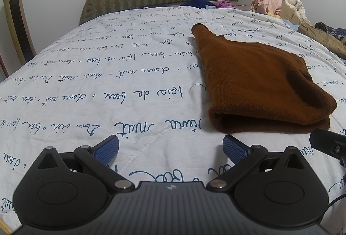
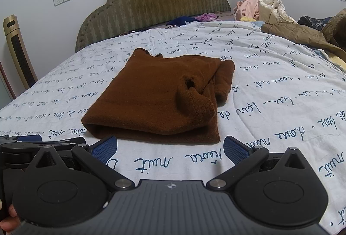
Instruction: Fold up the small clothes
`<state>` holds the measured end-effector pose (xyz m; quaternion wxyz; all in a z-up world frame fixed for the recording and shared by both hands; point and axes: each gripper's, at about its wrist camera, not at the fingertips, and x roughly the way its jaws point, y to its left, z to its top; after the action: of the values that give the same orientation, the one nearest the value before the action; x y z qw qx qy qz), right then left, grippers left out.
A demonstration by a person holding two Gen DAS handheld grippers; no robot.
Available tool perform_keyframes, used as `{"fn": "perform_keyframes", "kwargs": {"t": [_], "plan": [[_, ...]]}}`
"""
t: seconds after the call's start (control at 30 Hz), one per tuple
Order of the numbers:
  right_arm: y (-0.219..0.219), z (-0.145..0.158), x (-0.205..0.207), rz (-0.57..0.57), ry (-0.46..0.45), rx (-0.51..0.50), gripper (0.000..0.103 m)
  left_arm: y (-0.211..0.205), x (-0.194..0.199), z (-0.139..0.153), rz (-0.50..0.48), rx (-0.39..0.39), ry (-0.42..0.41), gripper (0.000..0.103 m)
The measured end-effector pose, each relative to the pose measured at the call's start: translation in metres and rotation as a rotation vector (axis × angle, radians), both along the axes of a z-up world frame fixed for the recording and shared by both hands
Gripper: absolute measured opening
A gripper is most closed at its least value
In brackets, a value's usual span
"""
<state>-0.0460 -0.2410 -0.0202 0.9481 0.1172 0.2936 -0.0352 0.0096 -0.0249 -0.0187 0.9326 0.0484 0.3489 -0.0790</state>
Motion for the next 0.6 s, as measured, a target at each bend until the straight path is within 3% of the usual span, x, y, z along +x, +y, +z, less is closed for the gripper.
{"fn": "perform_keyframes", "kwargs": {"t": [0.6], "plan": [[0.0003,-0.0002,0.0009,0.003,0.0,-0.002,0.103,-0.0014,0.0006,-0.001,-0.001,0.004,0.006,0.103]]}}
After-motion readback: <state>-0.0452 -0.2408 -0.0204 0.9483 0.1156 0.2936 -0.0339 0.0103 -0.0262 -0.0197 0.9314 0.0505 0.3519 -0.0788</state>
